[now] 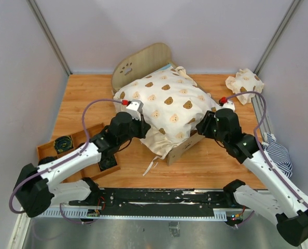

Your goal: Set up the pet bed

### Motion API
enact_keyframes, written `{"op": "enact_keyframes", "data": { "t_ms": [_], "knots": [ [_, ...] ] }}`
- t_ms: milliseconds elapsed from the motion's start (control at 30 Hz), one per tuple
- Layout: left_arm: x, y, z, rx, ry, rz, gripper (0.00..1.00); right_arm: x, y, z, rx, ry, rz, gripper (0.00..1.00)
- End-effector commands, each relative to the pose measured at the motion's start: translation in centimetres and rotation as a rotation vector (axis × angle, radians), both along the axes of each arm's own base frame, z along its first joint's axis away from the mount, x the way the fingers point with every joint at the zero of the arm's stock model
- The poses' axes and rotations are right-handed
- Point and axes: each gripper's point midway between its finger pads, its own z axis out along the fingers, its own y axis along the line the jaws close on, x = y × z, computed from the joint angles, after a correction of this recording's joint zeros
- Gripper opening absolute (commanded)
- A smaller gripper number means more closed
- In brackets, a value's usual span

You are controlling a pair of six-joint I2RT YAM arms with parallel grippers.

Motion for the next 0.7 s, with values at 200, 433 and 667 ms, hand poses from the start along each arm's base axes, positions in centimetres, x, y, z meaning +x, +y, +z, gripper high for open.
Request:
{"op": "enact_keyframes", "data": {
  "t_ms": [200, 433, 667],
  "knots": [
    [-6.5, -3.3, 5.0, -0.262, -0.087, -0.326, 0.61, -5.2, 2.3, -3.4, 0.205, 0.176, -0.011, 0.49],
    [-8.3, -6.2, 1.1, -0.193, 0.004, -0.399, 0.68, -2.8, 2.6, -5.3, 0.172, 0.184, -0.103, 0.47],
    [-8.7, -8.6, -1.8, -0.136, 0.057, -0.41, 0.51, -1.7, 0.9, -6.9, -0.028, 0.162, -0.091, 0.2]
  ]
}}
